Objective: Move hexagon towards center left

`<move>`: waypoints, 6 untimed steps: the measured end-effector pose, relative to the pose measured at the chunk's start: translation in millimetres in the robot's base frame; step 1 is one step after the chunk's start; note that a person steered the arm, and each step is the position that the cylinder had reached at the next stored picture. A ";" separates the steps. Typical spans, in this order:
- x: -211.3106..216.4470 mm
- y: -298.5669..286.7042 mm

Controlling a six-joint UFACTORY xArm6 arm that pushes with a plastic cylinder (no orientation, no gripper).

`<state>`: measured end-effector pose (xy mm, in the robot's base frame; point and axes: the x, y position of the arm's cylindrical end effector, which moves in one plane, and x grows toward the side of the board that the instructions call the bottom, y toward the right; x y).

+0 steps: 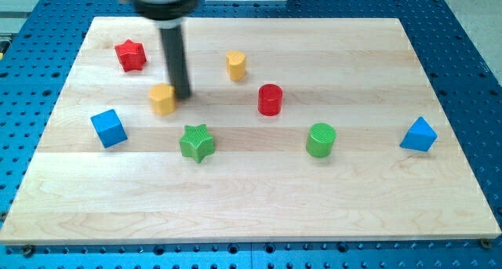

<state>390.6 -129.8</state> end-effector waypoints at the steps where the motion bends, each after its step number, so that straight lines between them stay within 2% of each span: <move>1: 32.6 37.6; 3: 36.7 -43.9; 5: 20.9 -33.1; 6: 18.8 -79.3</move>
